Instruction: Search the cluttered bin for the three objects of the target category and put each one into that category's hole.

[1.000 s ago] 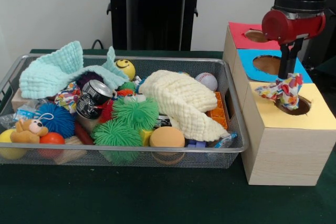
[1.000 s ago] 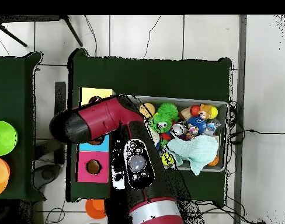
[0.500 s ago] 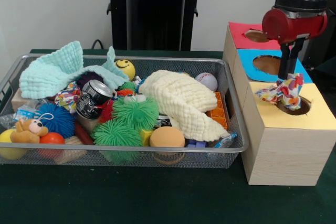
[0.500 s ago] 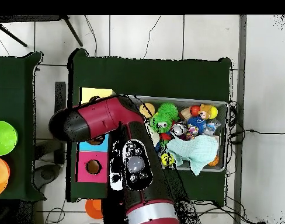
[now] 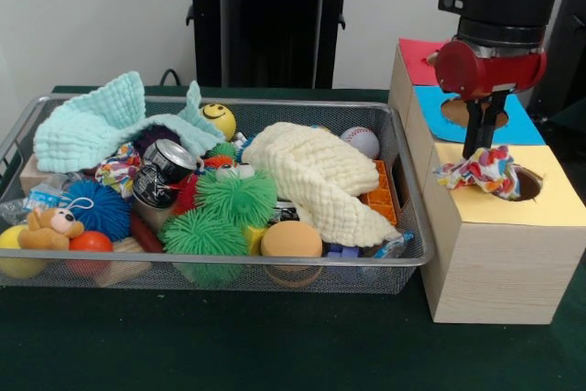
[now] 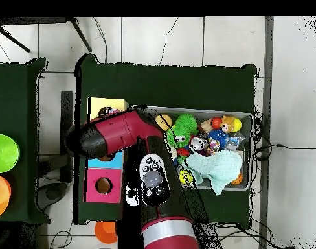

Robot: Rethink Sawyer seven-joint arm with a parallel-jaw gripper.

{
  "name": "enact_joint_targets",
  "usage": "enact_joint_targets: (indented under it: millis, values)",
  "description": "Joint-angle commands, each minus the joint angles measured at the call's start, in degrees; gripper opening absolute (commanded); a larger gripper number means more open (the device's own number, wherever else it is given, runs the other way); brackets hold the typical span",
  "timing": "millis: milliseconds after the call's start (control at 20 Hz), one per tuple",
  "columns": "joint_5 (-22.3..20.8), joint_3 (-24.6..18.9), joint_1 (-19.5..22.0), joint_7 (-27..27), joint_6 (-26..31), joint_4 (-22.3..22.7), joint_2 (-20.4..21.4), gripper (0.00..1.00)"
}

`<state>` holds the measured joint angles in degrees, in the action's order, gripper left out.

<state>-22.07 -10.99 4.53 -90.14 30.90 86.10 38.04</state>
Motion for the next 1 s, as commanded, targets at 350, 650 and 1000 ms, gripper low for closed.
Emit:
enact_joint_targets:
  millis: [350, 650, 1000]
  values:
    - [3.1, 1.7, -0.3, -11.6, -3.2, -0.1, -4.0, 0.00]
    - [4.0, 1.9, -0.6, -11.0, -3.5, -0.2, -3.7, 0.00]
    - [5.1, -0.3, -0.1, -9.6, -5.0, -0.4, -3.8, 0.00]
